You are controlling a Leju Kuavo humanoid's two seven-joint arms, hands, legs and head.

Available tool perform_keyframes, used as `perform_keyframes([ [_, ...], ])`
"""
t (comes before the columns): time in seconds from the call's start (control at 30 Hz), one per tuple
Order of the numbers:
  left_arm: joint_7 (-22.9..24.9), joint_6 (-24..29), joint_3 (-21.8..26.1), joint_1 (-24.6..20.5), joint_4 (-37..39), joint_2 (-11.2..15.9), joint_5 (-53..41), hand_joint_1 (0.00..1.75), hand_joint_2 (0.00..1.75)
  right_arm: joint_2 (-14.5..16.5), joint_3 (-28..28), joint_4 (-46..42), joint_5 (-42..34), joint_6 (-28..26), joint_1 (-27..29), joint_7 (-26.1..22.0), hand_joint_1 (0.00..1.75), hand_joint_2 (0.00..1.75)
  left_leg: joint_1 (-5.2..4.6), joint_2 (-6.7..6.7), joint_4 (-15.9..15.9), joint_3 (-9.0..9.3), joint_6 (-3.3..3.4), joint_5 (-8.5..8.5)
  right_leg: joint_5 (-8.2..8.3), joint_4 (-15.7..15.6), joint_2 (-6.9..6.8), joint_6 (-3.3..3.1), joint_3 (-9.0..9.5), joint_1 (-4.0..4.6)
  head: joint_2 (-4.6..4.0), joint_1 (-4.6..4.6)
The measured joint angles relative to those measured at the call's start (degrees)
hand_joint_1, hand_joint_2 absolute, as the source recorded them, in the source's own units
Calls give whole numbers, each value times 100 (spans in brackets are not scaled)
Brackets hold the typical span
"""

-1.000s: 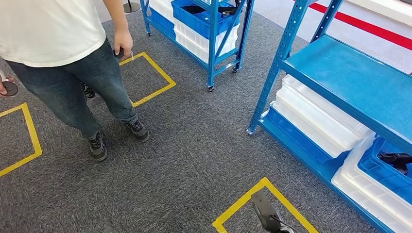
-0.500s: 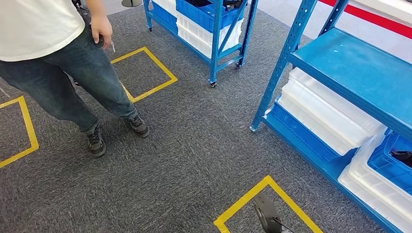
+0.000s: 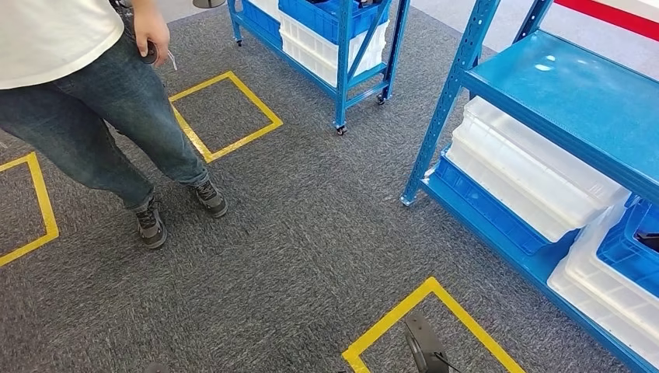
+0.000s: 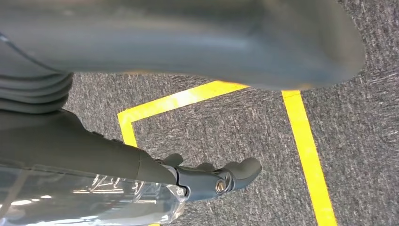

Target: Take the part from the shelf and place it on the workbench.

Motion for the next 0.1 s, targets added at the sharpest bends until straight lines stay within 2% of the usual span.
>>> perform_keyframes([
  [0.1, 18, -1, 2, 7, 0, 10, -25, 0, 175, 2, -27, 0, 7, -4, 30, -41, 0, 0, 60, 47, -260, 142, 50, 100, 10, -22, -13, 39, 58, 23, 0, 2],
])
